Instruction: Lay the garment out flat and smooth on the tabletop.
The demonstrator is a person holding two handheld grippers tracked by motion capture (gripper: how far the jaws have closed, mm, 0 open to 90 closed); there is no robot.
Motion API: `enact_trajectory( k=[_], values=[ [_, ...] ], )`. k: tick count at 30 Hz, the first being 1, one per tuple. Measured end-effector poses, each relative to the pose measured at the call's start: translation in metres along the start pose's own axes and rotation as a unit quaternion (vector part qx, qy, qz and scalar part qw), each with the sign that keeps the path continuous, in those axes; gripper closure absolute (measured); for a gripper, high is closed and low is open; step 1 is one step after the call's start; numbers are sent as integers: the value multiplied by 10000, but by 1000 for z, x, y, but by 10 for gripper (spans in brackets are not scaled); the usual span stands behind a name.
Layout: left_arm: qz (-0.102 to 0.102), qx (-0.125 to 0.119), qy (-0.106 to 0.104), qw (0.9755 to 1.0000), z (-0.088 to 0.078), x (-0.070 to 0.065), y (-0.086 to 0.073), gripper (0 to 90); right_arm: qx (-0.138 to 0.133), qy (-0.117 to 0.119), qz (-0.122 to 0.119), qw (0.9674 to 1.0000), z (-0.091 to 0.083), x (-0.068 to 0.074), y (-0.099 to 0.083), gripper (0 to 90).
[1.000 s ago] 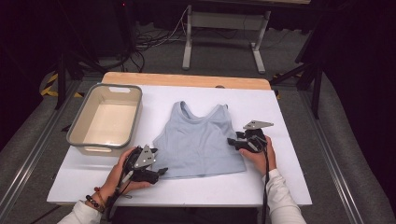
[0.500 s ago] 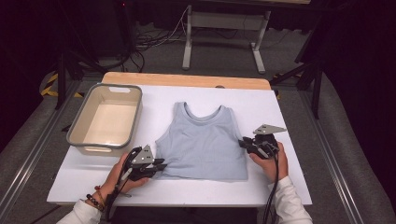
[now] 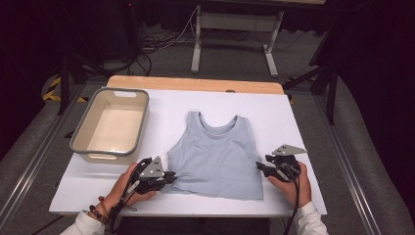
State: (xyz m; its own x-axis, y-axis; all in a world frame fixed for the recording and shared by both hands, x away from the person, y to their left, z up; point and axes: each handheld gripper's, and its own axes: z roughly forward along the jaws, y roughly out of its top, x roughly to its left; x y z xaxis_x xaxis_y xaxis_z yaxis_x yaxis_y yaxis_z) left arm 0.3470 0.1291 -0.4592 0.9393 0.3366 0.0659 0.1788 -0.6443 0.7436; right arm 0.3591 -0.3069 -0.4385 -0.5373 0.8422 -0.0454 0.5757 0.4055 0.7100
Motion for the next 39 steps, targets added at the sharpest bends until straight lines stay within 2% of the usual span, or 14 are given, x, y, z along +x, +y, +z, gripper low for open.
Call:
enact_trajectory(
  k=[3, 6, 10, 13, 15, 19, 20, 23, 25, 28, 30, 32, 36, 39],
  values=[
    [-78, -131, 27, 9999, -6, 1, 0, 788, -447, -8, -67, 9990, -3, -3, -1, 568],
    [-155, -324, 144, 9993, -10, 3, 0, 768, -920, 19, -99, 9957, -10, -2, 2, 681],
    [-298, -544, 306, 9976, -13, 10, 3, 735, -1281, -7, -295, 9913, -13, 3, 11, 806],
    [-499, -599, 585, 9952, -8, 16, 7, 625, -1254, -84, -462, 9910, -5, 5, 24, 771],
    [-618, -547, 815, 9932, -1, 21, 11, 522, -1279, -103, -412, 9909, 4, 3, 31, 685],
    [-657, -352, 1190, 9901, 16, 31, 15, 445, -1158, -203, -297, 9926, 23, -4, 49, 532],
    [-657, -352, 1190, 9901, 16, 31, 15, 446, -1123, -268, -311, 9928, 27, -4, 54, 517],
    [-760, -221, 1041, 9914, 27, 40, 14, 505, -1075, -227, -466, 9929, 40, -4, 69, 559],
    [-764, -135, 986, 9921, 30, 42, 13, 535, -1100, -127, -602, 9920, 49, -5, 76, 675],
    [-794, -79, 959, 9922, 31, 44, 12, 560, -1022, 1, -620, 9928, 59, -8, 81, 751],
    [-788, 14, 931, 9925, 31, 44, 12, 593, -764, 61, -685, 9947, 76, -12, 86, 840],
    [-699, 108, 937, 9931, 30, 42, 12, 716, -615, 144, -588, 9963, 87, -16, 86, 869],
    [-590, 214, 1125, 9917, 29, 39, 11, 836, -324, 140, -398, 9986, 108, -20, 82, 864],
    [-544, 216, 1106, 9921, 26, 36, 9, 887, -403, 120, -302, 9987, 112, -21, 81, 858]
  ],
)
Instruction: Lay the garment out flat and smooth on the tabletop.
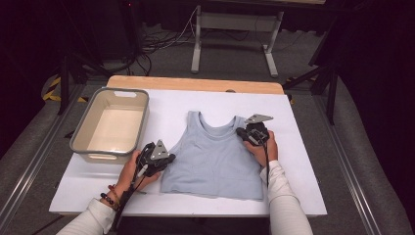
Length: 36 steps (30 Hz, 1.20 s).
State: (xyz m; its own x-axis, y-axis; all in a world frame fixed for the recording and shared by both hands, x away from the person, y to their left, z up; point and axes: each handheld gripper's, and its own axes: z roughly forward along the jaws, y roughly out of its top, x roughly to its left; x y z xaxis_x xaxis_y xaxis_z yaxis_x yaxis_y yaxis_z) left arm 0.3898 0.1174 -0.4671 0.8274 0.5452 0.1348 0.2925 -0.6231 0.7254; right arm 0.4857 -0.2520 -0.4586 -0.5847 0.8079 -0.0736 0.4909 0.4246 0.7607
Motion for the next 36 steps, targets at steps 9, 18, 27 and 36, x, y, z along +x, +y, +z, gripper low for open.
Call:
enact_trajectory(
  k=[9, 18, 27, 36],
  values=[
    [51, -30, 60, 10000, -5, -3, -2, 894, -43, -307, -17, 9995, 1, -7, 9, 809],
    [43, -596, 57, 9982, -20, -6, -6, 885, -123, -340, 84, 9993, 1, -14, 15, 796],
    [187, -534, -382, 9977, -18, -14, -4, 895, 229, -412, -103, 9988, 14, -11, 17, 855],
    [172, -535, -614, 9965, -22, -18, -7, 831, 186, -165, -419, 9988, 11, 4, 27, 835]
  ],
)
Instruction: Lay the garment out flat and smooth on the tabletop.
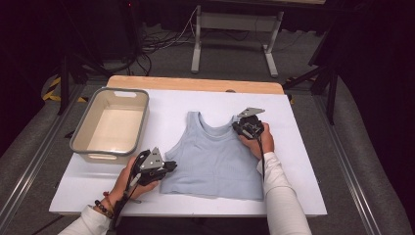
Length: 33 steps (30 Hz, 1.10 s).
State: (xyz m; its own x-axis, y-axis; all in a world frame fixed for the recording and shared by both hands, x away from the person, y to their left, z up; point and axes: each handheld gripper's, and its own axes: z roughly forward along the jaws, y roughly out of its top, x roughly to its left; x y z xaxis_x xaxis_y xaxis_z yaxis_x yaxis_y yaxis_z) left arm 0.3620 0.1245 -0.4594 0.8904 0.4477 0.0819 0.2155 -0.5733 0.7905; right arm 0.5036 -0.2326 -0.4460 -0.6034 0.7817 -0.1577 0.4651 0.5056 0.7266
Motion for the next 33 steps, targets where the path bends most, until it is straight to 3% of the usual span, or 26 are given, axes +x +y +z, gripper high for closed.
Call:
enact_trajectory(
  k=[2, 7, 12, 15, 17, 21, 23, 26, 30, 31, 33],
  values=[
    [37, 64, -26, 10000, 3, -1, 0, 827, 37, -8, 59, 10000, 2, -1, 0, 823],
    [172, 349, -115, 9992, 11, -3, -3, 856, 269, -215, -77, 9994, 10, 2, 5, 829],
    [140, 354, -219, 9990, 11, -1, -4, 882, 319, -356, -61, 9988, 15, -2, 5, 826],
    [145, 348, -211, 9991, 11, -1, -4, 885, 280, -333, -9, 9991, 15, -4, 4, 819],
    [174, 265, -161, 9994, 10, -1, -1, 873, 297, -437, -104, 9985, 12, -3, 5, 783],
    [109, 30, -16, 9999, 10, 3, 10, 822, 32, -314, -43, 9995, -5, -3, 7, 755],
    [181, -132, 122, 9997, 13, 5, 22, 808, -103, -222, -58, 9997, -16, 0, 5, 762],
    [355, -107, 241, 9990, 21, 9, 33, 803, -298, -55, -92, 9995, -33, 7, -1, 806],
    [379, -137, 360, 9985, 30, 16, 43, 810, -400, 60, -227, 9989, -49, 18, -8, 835],
    [334, -149, 438, 9984, 37, 22, 46, 811, -412, 107, -389, 9983, -58, 27, -14, 846],
    [298, -107, 513, 9982, 44, 28, 47, 817, -402, 144, -463, 9980, -66, 34, -21, 853]
  ],
)
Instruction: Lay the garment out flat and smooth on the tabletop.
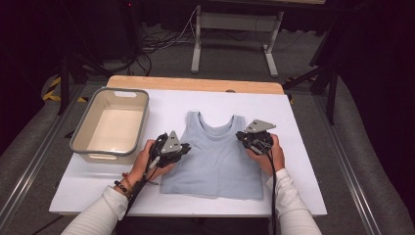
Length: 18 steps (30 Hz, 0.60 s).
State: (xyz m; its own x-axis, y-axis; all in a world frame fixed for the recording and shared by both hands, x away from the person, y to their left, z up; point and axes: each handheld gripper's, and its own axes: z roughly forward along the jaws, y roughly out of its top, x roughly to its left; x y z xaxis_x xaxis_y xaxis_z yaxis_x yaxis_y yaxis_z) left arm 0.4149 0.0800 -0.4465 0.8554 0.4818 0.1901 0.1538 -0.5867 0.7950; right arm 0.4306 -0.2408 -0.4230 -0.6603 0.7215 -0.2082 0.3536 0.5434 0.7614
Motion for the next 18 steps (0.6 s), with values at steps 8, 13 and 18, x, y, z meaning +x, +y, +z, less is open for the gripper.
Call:
enact_trajectory(
  k=[8, 13, 18],
  values=[
    [-152, 354, 121, 9992, 25, 11, -9, 839, 273, 119, -60, 9995, 2, 20, -29, 854],
    [-391, 401, -47, 9984, 27, 17, -13, 852, 181, 184, 166, 9995, 5, 19, -37, 864],
    [-380, 393, 36, 9985, 23, 16, -12, 841, 141, 42, 10, 9999, 3, 22, -37, 829]
  ],
)
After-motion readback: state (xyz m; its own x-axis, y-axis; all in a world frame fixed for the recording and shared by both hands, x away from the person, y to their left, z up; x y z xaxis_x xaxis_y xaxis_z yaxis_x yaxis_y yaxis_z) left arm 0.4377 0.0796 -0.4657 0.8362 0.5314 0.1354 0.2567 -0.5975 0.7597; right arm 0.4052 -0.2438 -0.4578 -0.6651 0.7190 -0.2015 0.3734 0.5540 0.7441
